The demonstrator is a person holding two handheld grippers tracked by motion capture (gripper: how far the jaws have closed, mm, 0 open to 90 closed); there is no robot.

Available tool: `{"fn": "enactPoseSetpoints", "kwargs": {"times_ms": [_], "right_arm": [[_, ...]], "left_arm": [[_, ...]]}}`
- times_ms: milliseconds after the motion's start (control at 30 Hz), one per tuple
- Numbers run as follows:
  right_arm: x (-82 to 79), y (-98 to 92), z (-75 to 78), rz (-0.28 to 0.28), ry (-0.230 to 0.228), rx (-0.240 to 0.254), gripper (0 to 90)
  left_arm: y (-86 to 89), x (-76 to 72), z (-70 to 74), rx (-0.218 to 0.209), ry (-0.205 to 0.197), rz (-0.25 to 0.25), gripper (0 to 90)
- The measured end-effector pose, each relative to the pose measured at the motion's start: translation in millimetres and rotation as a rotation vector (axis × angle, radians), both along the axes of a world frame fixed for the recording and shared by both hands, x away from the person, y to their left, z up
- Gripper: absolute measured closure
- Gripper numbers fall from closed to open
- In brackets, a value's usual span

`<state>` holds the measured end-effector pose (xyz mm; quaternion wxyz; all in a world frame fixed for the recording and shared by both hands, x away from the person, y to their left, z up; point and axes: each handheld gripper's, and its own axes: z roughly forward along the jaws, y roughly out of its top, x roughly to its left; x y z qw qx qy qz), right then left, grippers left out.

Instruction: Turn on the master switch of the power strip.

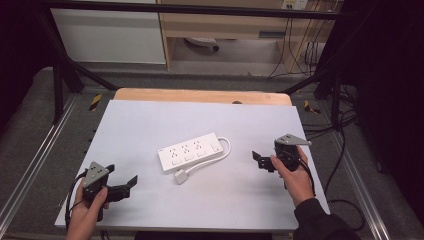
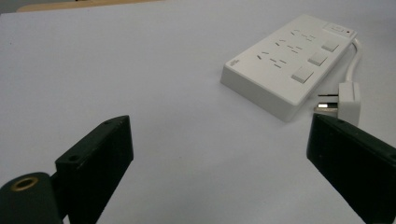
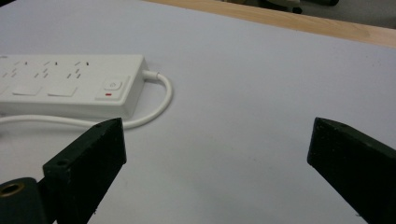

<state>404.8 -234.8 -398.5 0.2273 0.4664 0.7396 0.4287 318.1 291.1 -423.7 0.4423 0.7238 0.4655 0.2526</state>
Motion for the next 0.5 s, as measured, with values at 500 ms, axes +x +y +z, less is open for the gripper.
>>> {"fn": "enactPoseSetpoints", "kwargs": {"times_ms": [500], "right_arm": [[11.7,18.9,3.3,0.043,0.023,-0.02,5.3]], "left_arm": [[-0.5,0.5,-0.1,0.005,0.0,-0.002,7.2]]}}
